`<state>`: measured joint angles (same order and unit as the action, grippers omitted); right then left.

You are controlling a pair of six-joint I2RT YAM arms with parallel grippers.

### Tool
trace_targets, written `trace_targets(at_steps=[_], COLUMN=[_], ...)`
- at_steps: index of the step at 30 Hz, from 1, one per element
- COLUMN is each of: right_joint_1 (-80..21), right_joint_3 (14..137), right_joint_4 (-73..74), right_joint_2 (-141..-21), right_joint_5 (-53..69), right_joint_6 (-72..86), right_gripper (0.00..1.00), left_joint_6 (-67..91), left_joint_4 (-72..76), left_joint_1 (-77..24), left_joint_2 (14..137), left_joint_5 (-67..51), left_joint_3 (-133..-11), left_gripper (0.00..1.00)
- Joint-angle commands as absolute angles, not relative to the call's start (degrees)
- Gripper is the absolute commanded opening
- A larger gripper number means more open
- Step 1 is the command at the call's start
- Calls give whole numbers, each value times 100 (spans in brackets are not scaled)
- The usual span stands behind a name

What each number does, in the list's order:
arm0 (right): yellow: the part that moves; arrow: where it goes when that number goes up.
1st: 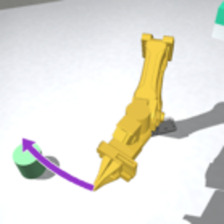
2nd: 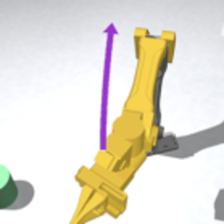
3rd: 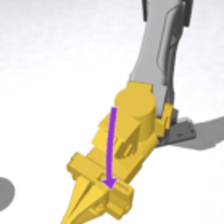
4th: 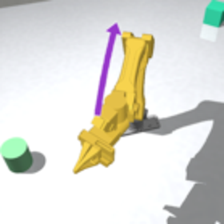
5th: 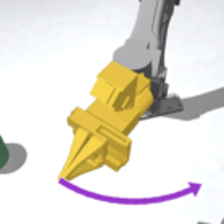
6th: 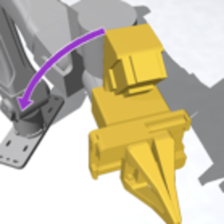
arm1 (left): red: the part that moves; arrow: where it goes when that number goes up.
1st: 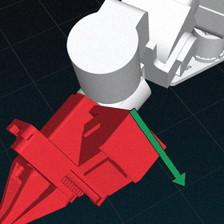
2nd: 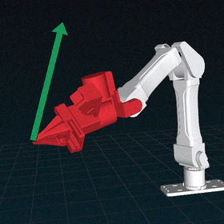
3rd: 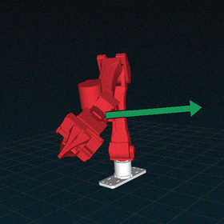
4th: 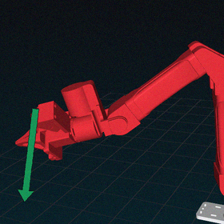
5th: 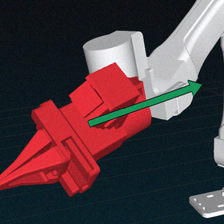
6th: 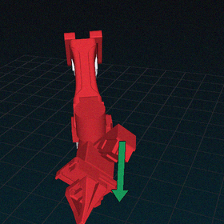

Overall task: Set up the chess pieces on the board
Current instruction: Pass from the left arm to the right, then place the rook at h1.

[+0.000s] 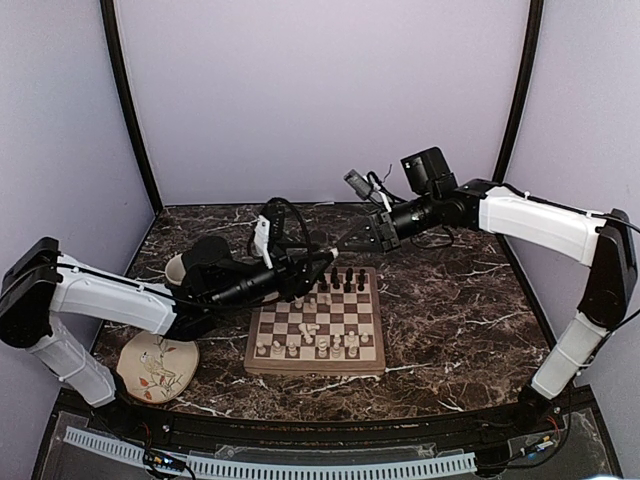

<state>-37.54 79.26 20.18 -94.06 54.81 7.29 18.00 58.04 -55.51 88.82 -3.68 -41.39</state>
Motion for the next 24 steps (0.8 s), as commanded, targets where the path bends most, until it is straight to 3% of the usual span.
trace_targets(at_steps=[1,9,18,24], right_joint_1=[-3668,-4137,-5344,-5560], right_joint_3=[7917,7248,6352,6177], right_joint_4=[2704,3496,3782,3724], right_joint_2=[-9041,-8813,-8938,-9094], right_joint_5=[4593,3007,1986,1693], right_joint_6=[-482,-2517,-3471,-3629], right_gripper=[0,0,0,0], left_joint_6=[1032,165,-319,-205], left_joint_4=[4256,1986,2231,2140], left_joint_1=[-5566,-5039,-4351,-4250], left_joint_2=[7831,6807,6690,6658], left_joint_5=[21,841,927,742], left_joint_3=[-4101,-4680,-4351,-4333], left_gripper=[57,67,69,69])
